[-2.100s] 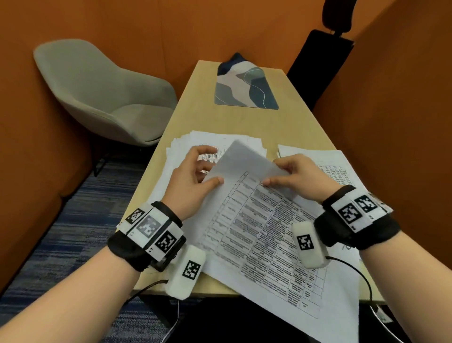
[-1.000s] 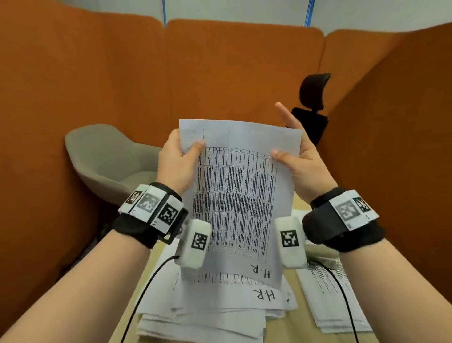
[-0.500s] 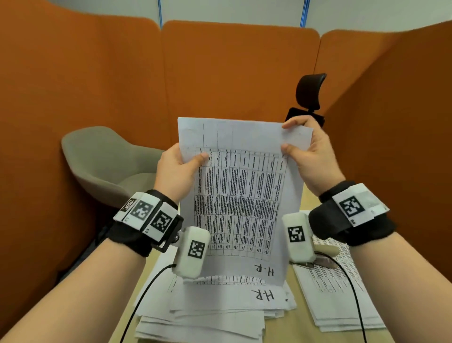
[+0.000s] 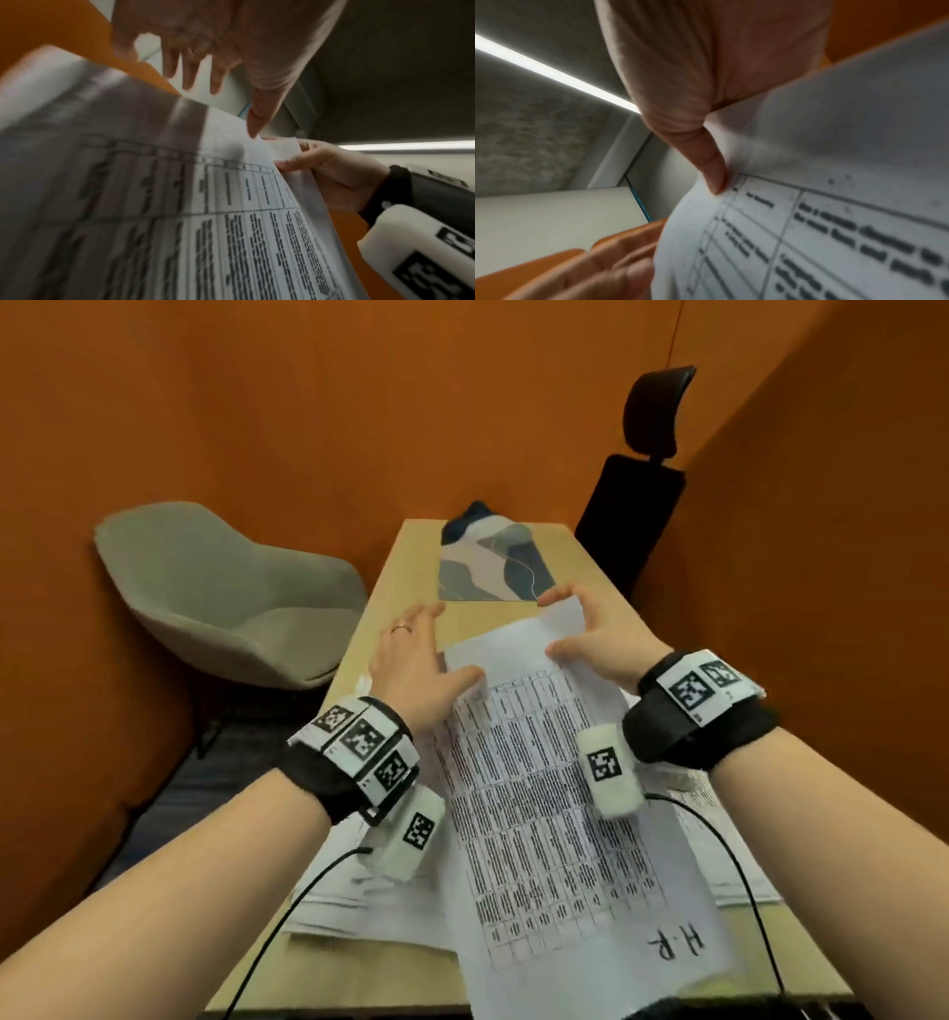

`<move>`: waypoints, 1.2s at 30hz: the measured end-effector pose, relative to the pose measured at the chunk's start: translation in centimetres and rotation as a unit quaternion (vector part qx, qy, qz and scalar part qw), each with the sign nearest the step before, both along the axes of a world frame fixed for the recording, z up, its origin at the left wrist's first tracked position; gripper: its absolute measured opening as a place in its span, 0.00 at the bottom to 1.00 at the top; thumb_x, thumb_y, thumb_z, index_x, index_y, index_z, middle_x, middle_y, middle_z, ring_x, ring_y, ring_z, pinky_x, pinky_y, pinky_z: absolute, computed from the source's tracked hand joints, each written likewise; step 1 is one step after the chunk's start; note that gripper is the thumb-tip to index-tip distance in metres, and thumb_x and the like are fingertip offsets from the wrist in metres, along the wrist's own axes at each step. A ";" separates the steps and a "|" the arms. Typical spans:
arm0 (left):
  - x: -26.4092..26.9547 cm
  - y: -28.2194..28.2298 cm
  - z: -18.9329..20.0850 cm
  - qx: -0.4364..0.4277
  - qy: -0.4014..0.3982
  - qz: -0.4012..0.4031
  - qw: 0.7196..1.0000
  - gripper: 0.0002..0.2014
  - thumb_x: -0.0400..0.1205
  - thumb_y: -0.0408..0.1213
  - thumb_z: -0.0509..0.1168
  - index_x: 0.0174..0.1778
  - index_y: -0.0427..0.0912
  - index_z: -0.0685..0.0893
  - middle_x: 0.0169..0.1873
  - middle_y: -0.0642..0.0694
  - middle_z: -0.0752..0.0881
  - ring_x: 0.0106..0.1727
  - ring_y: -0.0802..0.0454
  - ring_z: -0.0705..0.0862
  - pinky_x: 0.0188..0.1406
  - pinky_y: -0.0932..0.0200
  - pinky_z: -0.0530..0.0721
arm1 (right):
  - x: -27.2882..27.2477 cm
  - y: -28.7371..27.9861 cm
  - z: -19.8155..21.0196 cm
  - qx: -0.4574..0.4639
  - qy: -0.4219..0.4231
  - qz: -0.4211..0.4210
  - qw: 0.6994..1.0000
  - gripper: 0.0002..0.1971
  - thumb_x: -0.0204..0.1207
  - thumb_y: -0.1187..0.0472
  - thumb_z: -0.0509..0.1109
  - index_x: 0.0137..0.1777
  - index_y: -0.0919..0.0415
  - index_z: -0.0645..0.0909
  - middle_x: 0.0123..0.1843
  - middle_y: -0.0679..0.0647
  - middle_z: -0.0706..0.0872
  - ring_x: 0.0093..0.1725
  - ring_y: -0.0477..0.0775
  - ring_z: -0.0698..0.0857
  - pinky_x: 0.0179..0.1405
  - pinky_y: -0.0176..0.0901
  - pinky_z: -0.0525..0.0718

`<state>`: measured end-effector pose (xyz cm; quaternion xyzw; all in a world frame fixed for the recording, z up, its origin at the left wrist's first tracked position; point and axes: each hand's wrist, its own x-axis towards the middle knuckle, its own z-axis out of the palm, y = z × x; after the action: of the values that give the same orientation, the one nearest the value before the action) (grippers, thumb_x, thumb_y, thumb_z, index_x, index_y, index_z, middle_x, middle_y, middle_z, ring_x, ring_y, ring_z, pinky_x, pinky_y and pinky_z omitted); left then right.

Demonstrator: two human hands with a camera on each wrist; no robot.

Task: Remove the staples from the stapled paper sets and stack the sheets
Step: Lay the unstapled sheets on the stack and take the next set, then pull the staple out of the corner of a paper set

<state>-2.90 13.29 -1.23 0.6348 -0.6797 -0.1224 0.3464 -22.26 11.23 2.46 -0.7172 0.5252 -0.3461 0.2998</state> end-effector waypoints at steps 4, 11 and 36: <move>-1.5 -1.3 -0.2 0.067 0.016 -0.088 0.994 0.23 0.76 0.46 0.70 0.65 0.43 0.79 0.61 0.44 0.83 0.62 0.46 0.80 0.61 0.53 0.77 | 1.2 -0.6 -2.0 0.035 0.003 0.071 0.997 0.23 0.70 0.75 0.69 0.59 0.51 0.72 0.57 0.54 0.76 0.54 0.58 0.80 0.58 0.55 0.82; -1.0 -1.9 -3.2 0.139 0.017 -0.089 0.986 0.11 0.77 0.42 0.69 0.33 0.40 0.84 0.29 0.46 0.81 0.31 0.52 0.76 0.26 0.60 0.68 | -2.8 -3.6 -5.7 0.075 0.179 -0.058 0.979 0.17 0.76 0.58 0.71 0.63 0.56 0.75 0.51 0.53 0.83 0.50 0.55 0.81 0.55 0.47 0.78; -2.9 -0.9 -4.2 0.129 -0.040 -0.091 0.987 0.14 0.81 0.39 0.65 0.29 0.44 0.76 0.25 0.51 0.74 0.30 0.55 0.72 0.25 0.64 0.63 | 0.8 -0.6 -2.9 -0.138 -0.255 0.016 0.957 0.22 0.69 0.75 0.73 0.53 0.54 0.68 0.45 0.50 0.80 0.37 0.33 0.82 0.37 0.31 0.83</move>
<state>-5.79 12.40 -5.38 0.6138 -0.7265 -0.2149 0.2217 -21.50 10.68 -0.48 -0.6476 0.3671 -0.5820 0.3273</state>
